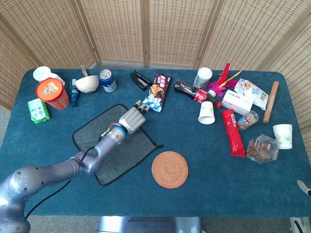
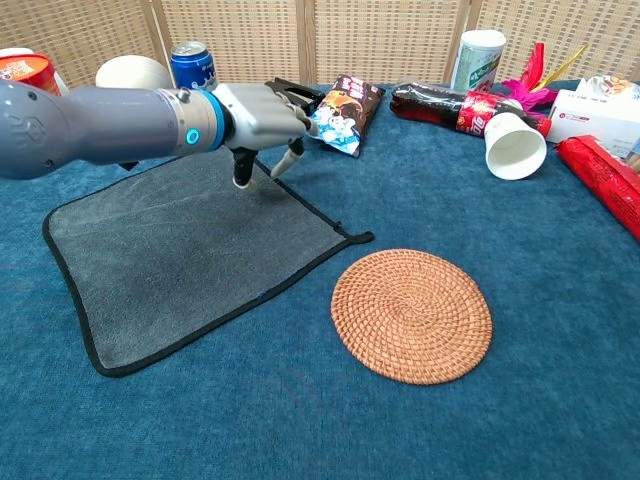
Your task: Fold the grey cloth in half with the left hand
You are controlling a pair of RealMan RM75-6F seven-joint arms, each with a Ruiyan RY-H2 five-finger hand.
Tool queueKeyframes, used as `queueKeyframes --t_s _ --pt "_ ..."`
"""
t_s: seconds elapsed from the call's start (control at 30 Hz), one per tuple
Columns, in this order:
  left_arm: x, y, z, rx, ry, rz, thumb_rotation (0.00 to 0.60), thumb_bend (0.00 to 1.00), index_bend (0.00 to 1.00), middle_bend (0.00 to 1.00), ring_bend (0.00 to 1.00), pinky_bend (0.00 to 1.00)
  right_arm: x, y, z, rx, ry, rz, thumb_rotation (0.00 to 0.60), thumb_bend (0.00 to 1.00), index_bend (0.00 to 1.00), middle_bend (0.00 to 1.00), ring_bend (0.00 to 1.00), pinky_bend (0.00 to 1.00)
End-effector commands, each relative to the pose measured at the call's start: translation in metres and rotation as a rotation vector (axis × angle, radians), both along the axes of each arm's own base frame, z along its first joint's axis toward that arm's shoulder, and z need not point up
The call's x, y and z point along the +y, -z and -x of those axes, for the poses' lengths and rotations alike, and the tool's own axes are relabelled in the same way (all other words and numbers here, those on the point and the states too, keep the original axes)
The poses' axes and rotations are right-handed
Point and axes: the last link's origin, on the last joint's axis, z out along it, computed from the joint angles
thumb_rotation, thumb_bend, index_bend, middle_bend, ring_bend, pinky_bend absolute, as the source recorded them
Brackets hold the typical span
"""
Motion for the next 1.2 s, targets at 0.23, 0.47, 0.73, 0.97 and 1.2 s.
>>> queueKeyframes --t_s 0.23,0.47,0.73,0.97,1.2 --pt "0.0013 -0.0053 0.0041 0.008 -0.008 0.020 0.600 0.34 0.28 0.00 0.00 0.09 0.0002 -0.0001 -0.0005 0.000 0.000 0.001 0.600 0.00 0.00 0.00 0.00 0.00" --pt "-0.0018 0.0000 0.0034 0.018 0.000 0.034 0.600 0.33 0.30 0.00 0.00 0.09 0.0007 -0.0001 -0.0009 -0.002 -0.002 0.002 0.600 0.00 0.00 0.00 0.00 0.00" --pt "-0.0034 0.0022 0.0052 0.022 0.000 0.039 0.600 0.33 0.38 0.00 0.00 0.10 0.0004 -0.0003 -0.0006 -0.004 -0.003 0.002 0.600 0.00 0.00 0.00 0.00 0.00" --pt "-0.0028 0.0013 0.0088 0.026 -0.005 0.034 0.600 0.33 0.44 0.00 0.00 0.10 0.0003 0.0001 -0.0010 -0.002 -0.005 0.000 0.600 0.00 0.00 0.00 0.00 0.00" --pt "-0.0038 0.0023 0.0076 0.021 -0.003 0.034 0.600 0.34 0.45 0.00 0.00 0.10 0.0008 0.0002 -0.0014 -0.004 -0.007 0.000 0.600 0.00 0.00 0.00 0.00 0.00"
